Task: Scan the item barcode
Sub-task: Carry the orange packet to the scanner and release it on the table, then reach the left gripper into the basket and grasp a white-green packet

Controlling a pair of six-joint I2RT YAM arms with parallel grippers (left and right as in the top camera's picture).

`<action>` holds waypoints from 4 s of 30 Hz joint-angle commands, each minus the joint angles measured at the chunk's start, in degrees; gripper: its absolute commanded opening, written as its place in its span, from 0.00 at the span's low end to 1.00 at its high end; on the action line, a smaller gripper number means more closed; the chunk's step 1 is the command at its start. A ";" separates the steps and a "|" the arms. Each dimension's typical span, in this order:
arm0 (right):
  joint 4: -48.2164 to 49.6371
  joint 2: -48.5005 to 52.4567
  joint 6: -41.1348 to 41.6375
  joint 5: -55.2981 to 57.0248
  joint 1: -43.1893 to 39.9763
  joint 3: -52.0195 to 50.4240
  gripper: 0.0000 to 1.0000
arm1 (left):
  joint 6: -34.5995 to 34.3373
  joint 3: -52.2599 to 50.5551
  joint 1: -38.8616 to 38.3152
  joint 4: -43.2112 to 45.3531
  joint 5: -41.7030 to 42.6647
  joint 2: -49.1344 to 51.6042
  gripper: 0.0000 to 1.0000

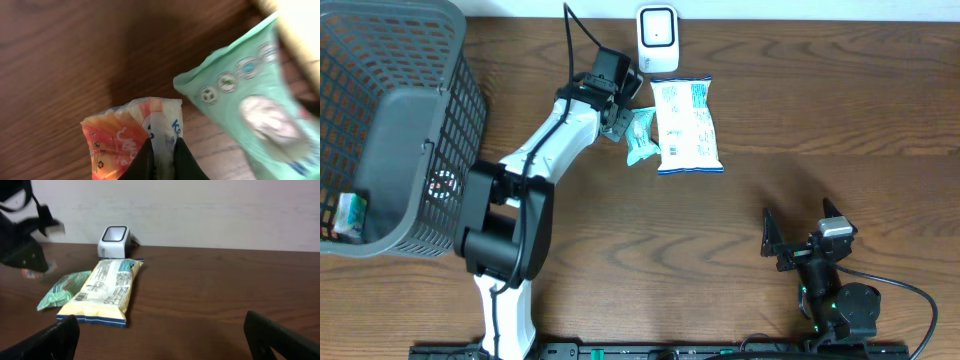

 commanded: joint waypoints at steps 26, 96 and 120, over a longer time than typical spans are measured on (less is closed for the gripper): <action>-0.20 -0.35 0.35 -0.37 0.33 -0.09 0.99 | -6.80 0.28 3.48 11.02 -13.70 -17.00 0.57; -0.22 -0.35 0.35 -0.37 0.33 -0.09 0.99 | -4.48 -8.22 56.83 -10.71 -21.29 -7.39 0.64; -0.22 -0.35 0.35 -0.37 0.33 -0.09 0.99 | -4.50 -11.08 60.37 -8.07 -20.83 -7.30 0.63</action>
